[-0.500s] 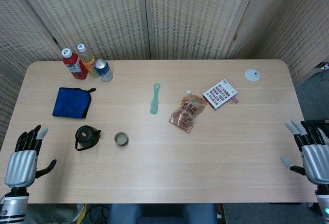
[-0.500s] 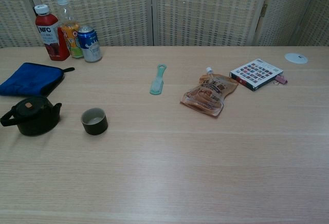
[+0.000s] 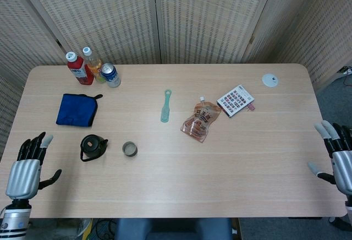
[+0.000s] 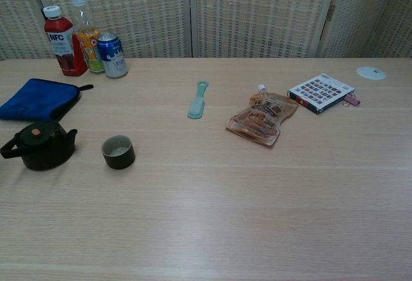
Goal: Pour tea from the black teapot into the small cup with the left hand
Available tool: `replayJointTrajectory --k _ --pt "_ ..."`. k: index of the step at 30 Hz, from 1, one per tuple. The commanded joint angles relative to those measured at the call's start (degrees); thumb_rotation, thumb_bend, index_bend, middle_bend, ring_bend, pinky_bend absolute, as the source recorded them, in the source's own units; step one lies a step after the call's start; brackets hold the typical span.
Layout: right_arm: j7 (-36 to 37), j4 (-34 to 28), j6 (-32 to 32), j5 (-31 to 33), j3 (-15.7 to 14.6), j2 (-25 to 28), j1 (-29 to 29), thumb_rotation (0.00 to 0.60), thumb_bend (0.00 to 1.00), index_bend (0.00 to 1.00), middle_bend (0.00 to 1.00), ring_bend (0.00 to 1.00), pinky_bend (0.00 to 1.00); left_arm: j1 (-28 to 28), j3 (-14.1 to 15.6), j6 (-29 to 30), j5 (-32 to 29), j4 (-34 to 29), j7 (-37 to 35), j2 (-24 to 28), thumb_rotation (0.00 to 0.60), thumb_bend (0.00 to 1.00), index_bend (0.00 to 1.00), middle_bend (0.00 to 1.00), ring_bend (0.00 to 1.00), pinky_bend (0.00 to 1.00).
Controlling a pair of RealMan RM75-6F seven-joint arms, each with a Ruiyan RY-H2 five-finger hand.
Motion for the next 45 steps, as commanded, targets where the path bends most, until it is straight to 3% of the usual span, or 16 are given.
replayJointTrajectory --k 1,14,34,45 --pt "-0.58 -0.85 0.08 0.57 0.47 0.85 0.05 0.600 0.16 0.11 0.07 0.00 0.07 -0.79 0.12 -0.98 1.00 -0.34 -0.45 0.74 0.600 0.25 0.01 0.00 0.05 0.00" --pt "-1.06 -1.56 0.06 1.25 0.89 1.42 0.13 0.600 0.16 0.11 0.07 0.00 0.06 -5.07 0.35 -6.79 3.11 -1.22 -0.38 1.24 0.600 0.09 0.01 0.00 0.03 0.00" --pt "-0.12 0.55 -1.55 3.25 1.00 0.17 0.45 0.600 0.16 0.11 0.07 0.00 0.06 -13.76 -1.65 -18.31 -2.56 4.58 2.11 -6.26 0.600 0.09 0.01 0.00 0.03 0.00" --pt "0.19 1.44 -2.64 3.90 1.27 -0.34 1.07 0.600 0.16 0.11 0.07 0.00 0.06 -16.32 -1.86 -21.65 -6.12 8.23 3.20 -8.48 0.600 0.09 0.01 0.00 0.03 0.00"
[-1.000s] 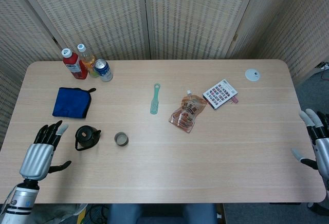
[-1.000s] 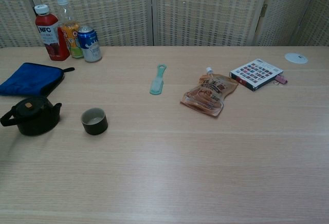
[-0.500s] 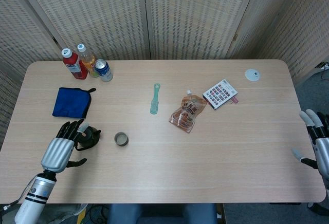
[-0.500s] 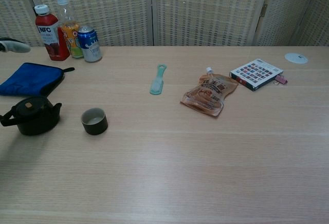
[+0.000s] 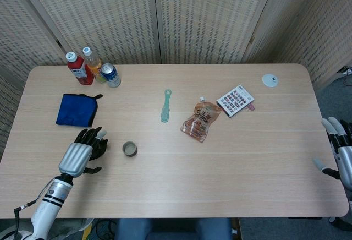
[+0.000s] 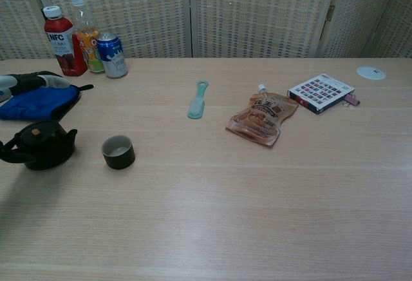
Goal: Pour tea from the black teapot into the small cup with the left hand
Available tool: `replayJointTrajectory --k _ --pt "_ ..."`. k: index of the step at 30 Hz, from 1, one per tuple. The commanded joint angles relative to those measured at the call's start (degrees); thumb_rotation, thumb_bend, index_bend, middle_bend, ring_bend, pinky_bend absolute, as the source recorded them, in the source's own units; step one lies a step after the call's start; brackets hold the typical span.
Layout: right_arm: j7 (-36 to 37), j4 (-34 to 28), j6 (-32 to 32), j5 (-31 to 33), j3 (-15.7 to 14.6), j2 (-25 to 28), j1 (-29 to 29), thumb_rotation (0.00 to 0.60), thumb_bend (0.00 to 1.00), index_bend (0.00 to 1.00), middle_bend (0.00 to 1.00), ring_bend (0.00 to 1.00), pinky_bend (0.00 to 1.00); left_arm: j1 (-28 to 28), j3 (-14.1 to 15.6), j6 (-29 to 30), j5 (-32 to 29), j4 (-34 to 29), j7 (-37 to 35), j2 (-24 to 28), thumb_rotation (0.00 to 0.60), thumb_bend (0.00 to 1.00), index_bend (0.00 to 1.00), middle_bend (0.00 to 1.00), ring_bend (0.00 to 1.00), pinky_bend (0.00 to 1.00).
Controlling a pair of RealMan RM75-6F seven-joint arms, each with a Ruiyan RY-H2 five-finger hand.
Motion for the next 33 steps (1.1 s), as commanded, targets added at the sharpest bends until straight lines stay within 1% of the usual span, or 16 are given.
replayJointTrajectory --k 1,13,33 --pt "-0.03 0.22 -0.42 0.07 0.09 -0.25 0.33 0.600 0.16 0.11 0.07 0.00 0.06 -0.84 -0.26 -1.21 -1.60 1.78 0.02 -0.77 0.600 0.09 0.01 0.00 0.03 0.00" --pt "-0.51 0.33 -0.67 0.35 0.22 -0.69 0.62 0.600 0.16 0.11 0.07 0.00 0.06 -2.46 -0.58 -2.58 -4.67 7.07 -0.84 -3.21 0.600 0.09 0.01 0.00 0.04 0.00" --pt "-1.67 -0.52 -0.77 0.58 0.30 -0.65 0.81 0.600 0.16 0.11 0.07 0.00 0.06 -4.77 -1.78 -5.13 -9.55 15.67 -1.73 -4.61 0.600 0.09 0.01 0.00 0.04 0.00"
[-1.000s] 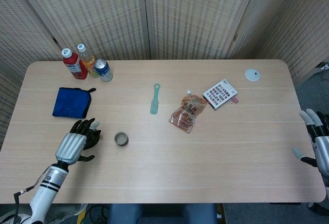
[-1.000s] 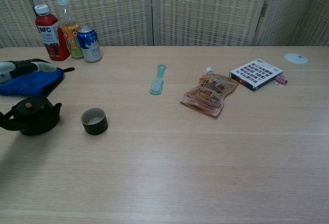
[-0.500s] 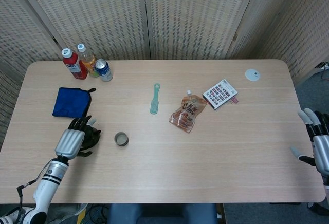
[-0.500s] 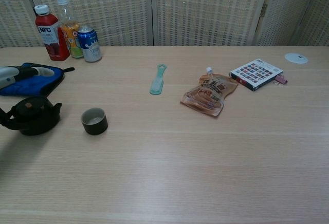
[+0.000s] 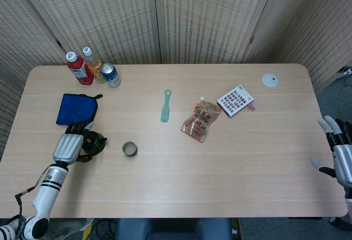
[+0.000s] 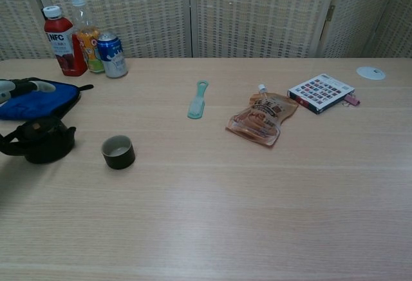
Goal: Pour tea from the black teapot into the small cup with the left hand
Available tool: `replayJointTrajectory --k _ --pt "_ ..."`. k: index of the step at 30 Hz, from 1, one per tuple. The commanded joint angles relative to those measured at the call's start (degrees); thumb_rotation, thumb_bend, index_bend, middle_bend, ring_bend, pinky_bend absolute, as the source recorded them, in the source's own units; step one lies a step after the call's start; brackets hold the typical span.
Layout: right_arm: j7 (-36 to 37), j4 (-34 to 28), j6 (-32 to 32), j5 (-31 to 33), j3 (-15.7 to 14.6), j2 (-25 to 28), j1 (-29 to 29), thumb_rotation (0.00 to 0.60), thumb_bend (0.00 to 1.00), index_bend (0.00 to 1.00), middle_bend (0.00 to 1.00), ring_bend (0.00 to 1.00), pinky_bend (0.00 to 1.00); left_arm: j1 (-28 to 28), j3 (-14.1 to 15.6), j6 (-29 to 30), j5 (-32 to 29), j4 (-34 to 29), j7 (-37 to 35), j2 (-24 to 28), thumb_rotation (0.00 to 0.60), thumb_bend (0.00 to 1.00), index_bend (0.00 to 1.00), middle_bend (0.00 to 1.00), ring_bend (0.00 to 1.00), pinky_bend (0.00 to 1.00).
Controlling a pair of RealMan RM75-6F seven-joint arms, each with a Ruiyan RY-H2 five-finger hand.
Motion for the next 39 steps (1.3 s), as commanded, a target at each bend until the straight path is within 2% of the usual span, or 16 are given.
replayJointTrajectory --k 1,12,21,25,32,39 --pt "-0.13 -0.15 -0.01 0.00 -0.01 0.04 0.01 0.600 0.16 0.11 0.07 0.00 0.06 -0.56 -0.27 -0.64 -0.71 1.46 -0.13 -0.28 0.600 0.09 0.01 0.00 0.04 0.00" --pt "-0.47 -0.50 0.12 -0.01 -0.04 0.10 -0.02 0.600 0.16 0.11 0.07 0.00 0.06 -1.84 -0.84 -2.01 -2.70 5.89 -0.02 -1.05 0.600 0.09 0.01 0.00 0.04 0.00" --pt "-0.57 -0.61 0.17 -0.28 -0.14 0.06 0.01 0.600 0.16 0.11 0.07 0.00 0.06 -0.06 0.29 1.47 -1.45 2.80 0.31 0.92 0.600 0.09 0.02 0.00 0.06 0.00" --pt "-0.47 -0.50 -0.05 -0.16 -0.10 0.07 0.12 0.600 0.16 0.11 0.07 0.00 0.06 1.70 1.33 5.27 0.69 0.02 0.52 1.75 0.600 0.09 0.12 0.01 0.12 0.00" --pt "-0.37 -0.34 -0.41 -0.50 -0.13 -0.09 0.48 0.600 0.16 0.11 0.07 0.00 0.07 3.27 2.94 8.10 3.61 -3.18 0.67 2.53 0.600 0.09 0.29 0.18 0.26 0.00" --pt "-0.11 0.07 -0.40 -0.52 -0.22 -0.32 0.47 0.600 0.16 0.11 0.07 0.00 0.07 3.43 3.30 8.46 4.30 -4.38 1.77 2.31 0.600 0.09 0.35 0.24 0.29 0.00"
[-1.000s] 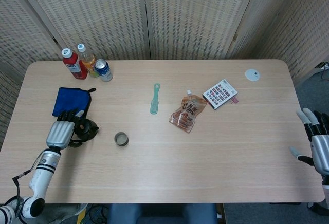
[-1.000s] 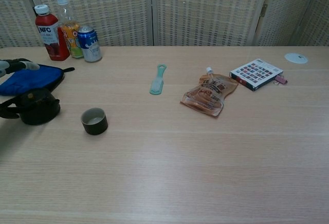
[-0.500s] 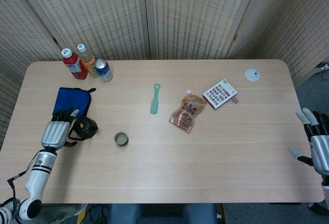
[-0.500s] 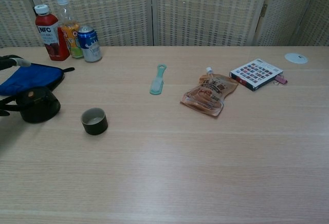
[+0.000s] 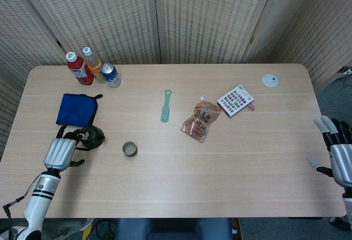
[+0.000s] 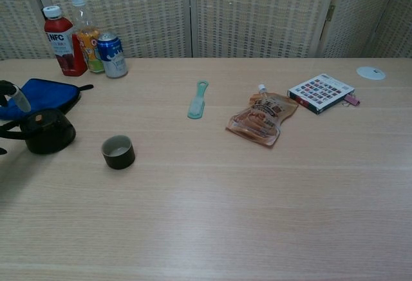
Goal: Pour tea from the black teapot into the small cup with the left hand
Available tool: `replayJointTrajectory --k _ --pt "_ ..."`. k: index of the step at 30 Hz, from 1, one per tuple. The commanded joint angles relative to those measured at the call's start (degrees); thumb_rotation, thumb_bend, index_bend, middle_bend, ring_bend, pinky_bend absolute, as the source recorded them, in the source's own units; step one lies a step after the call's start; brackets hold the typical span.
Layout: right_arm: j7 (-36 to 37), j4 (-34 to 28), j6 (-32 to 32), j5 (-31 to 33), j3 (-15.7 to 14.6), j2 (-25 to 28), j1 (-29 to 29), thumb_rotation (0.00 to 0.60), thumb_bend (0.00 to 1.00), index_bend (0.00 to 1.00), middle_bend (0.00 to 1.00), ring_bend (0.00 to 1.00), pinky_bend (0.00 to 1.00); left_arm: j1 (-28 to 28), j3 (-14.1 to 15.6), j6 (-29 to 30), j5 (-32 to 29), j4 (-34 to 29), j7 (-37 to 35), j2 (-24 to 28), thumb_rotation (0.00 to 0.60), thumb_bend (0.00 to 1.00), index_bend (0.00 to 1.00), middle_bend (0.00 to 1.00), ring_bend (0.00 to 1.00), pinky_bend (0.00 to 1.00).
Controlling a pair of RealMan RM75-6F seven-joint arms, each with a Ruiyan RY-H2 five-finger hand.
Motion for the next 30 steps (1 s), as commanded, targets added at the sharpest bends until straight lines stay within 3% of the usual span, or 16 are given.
replayJointTrajectory --k 1,17,30 --pt "0.10 0.16 0.00 0.04 -0.03 -0.03 -0.03 0.600 0.16 0.11 0.07 0.00 0.07 0.01 0.09 0.00 0.05 -0.27 0.47 -0.26 0.600 0.09 0.36 0.25 0.30 0.00" --pt "-0.46 -0.05 1.27 0.52 1.35 1.04 0.20 0.600 0.16 0.11 0.07 0.00 0.06 -0.20 -0.20 -1.13 -1.21 0.32 1.42 -1.43 0.600 0.09 0.41 0.37 0.39 0.00" --pt "-0.83 -0.36 0.98 0.80 1.28 1.16 0.29 0.600 0.16 0.11 0.07 0.00 0.06 -0.47 -0.36 -2.24 -1.71 2.37 0.50 -2.67 0.600 0.09 0.43 0.37 0.39 0.00"
